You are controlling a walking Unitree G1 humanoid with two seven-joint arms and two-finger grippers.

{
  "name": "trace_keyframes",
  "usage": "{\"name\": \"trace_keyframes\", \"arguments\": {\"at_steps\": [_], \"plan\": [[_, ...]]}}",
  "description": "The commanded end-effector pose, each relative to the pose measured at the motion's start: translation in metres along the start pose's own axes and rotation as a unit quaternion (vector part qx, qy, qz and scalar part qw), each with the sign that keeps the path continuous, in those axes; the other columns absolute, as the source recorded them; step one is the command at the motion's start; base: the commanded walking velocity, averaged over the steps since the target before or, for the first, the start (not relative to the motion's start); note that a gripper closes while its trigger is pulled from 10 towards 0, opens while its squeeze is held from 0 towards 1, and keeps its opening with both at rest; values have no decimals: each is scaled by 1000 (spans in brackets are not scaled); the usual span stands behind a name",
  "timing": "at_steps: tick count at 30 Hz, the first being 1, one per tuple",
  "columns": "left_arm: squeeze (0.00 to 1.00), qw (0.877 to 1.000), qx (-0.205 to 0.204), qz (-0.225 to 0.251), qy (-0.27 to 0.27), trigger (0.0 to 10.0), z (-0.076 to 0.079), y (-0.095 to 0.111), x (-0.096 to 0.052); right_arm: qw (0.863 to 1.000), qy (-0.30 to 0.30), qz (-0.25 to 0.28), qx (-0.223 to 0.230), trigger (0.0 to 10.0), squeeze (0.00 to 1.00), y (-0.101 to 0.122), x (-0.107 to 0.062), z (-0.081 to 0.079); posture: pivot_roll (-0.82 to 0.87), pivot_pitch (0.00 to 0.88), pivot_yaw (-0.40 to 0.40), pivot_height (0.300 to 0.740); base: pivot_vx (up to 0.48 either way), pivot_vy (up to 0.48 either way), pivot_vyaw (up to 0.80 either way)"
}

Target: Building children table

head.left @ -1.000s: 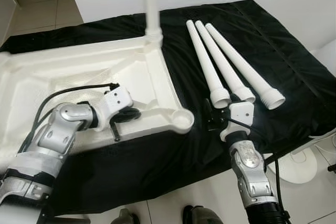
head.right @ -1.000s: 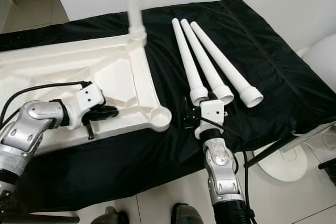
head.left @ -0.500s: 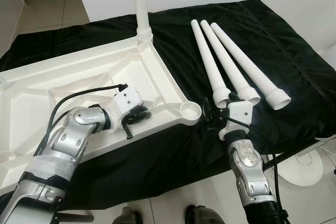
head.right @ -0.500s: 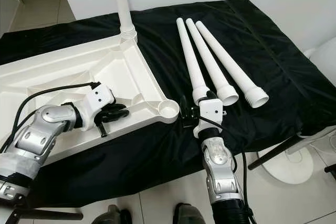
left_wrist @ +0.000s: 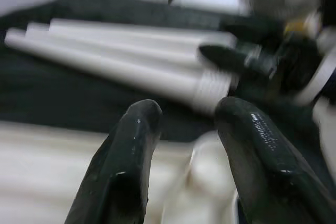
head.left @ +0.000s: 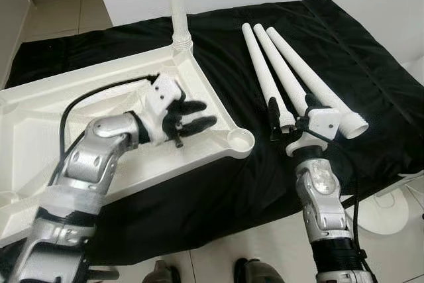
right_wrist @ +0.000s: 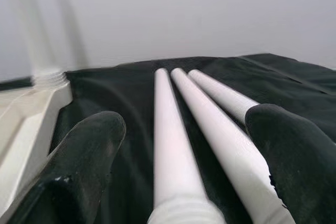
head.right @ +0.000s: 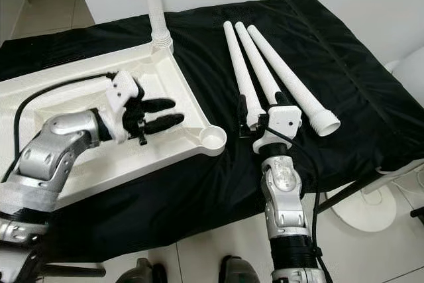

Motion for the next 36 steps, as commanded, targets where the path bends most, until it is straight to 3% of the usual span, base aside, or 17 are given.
{"name": "trace_keyframes", "arguments": {"at_steps": [1, 5, 6, 10, 11, 18, 23, 27, 36], "plan": [[0, 999, -16, 3, 30, 10000, -7, 3, 0, 1000, -13, -14, 14, 10000, 1000, -5, 0, 2, -94, 114, 56, 740, 0, 0, 0], [0, 996, -25, 13, 83, 10000, -12, 4, 12, 999, -26, -24, 19, 10000, 1000, -8, 4, 6, -112, 114, 51, 740, 0, 0, 0], [0, 994, -43, 18, 98, 10000, -14, 3, 16, 999, -28, -36, 22, 10000, 1000, -11, 5, 7, -113, 121, 50, 740, 0, 0, 0], [0, 992, -63, 19, 110, 10000, -15, 2, 23, 998, -26, -50, 22, 10000, 1000, -13, 7, 7, -112, 122, 45, 740, 0, 0, 0], [0, 991, -59, 11, 117, 10000, -15, 0, 28, 997, -30, -59, 25, 10000, 0, -15, 8, 7, -116, 123, 44, 740, 0, 0, 0], [0, 988, -68, 1, 135, 10000, -12, 0, 43, 995, -22, -101, 17, 10000, 0, -25, 9, 8, -116, 118, 50, 740, 0, 0, 0], [0, 985, -54, -18, 161, 10000, -7, -3, 52, 990, -24, -136, 8, 10000, 0, -35, 7, 13, -110, 115, 54, 740, 0, 0, 0], [0, 981, -86, -28, 172, 10000, 2, -5, 62, 987, -31, -158, 12, 10000, 0, -41, 4, 15, -102, 112, 55, 740, 0, 0, 0], [0, 978, -73, -50, 187, 10000, 5, -14, 61, 984, -30, -177, 15, 10000, 0, -47, 4, 15, -101, 100, 57, 740, 0, 0, 0]]}}
Point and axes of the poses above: a point about 5 cm out from each wrist's last joint towards the gripper, its own x axis pointing out of the wrist towards the gripper, its own y axis along the axis of the wrist's last joint, z = x × y, the point moved 1 cm from there along x, pointing out of the wrist towards the gripper, and after that the axes turned 12 degrees about x, right-handed, at the moved point
